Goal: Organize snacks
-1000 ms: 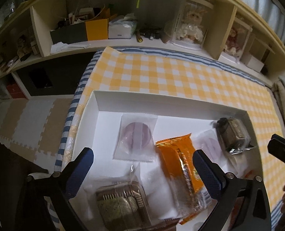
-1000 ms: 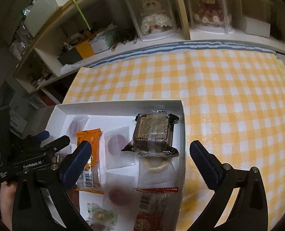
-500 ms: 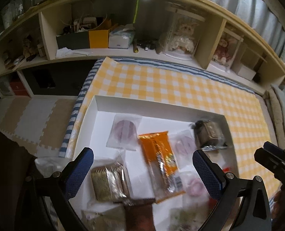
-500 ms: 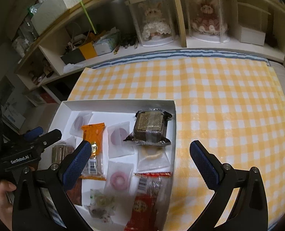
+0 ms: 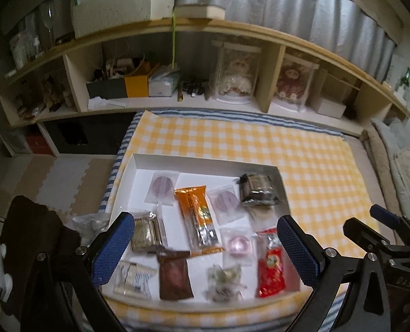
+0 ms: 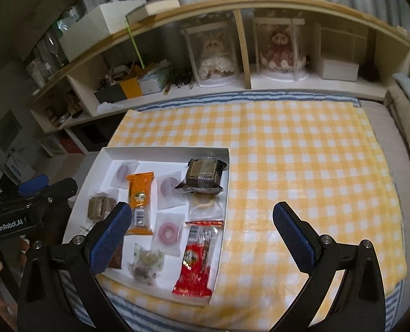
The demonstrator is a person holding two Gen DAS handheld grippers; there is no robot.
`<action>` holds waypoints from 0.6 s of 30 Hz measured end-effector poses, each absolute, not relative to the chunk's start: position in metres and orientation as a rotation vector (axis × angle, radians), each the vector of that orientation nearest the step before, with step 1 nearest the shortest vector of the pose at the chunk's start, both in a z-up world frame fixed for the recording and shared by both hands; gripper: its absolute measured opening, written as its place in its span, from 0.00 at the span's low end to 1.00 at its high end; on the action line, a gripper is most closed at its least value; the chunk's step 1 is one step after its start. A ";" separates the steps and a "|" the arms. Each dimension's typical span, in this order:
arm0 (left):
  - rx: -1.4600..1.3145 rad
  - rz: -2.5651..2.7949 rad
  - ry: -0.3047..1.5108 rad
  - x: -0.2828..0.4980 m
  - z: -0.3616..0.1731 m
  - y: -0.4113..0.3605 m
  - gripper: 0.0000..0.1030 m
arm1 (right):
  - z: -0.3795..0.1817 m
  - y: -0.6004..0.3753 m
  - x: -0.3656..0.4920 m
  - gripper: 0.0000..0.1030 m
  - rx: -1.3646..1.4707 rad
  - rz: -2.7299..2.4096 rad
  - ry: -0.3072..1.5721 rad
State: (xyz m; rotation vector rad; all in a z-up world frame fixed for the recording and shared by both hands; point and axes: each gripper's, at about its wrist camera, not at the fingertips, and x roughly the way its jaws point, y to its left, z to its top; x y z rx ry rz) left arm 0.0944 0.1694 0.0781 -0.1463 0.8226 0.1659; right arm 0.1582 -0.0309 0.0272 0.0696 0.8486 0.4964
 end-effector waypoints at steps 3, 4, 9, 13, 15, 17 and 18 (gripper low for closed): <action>-0.137 0.162 0.801 0.068 0.099 0.154 1.00 | 0.040 -0.039 0.142 1.00 0.063 0.491 0.821; -0.137 0.159 0.790 0.059 0.106 0.150 1.00 | 0.044 -0.042 0.137 1.00 0.060 0.488 0.813; -0.153 0.148 0.745 0.004 0.132 0.133 1.00 | 0.066 -0.055 0.105 1.00 0.054 0.488 0.762; -0.137 0.153 0.726 -0.034 0.142 0.121 1.00 | 0.075 -0.064 0.079 1.00 0.055 0.502 0.734; -0.125 0.157 0.718 -0.053 0.146 0.115 1.00 | 0.076 -0.068 0.066 1.00 0.064 0.515 0.725; -0.112 0.167 0.706 -0.071 0.148 0.109 1.00 | 0.078 -0.073 0.055 1.00 0.065 0.520 0.714; -0.103 0.169 0.699 -0.081 0.149 0.106 1.00 | 0.078 -0.075 0.050 1.00 0.064 0.521 0.707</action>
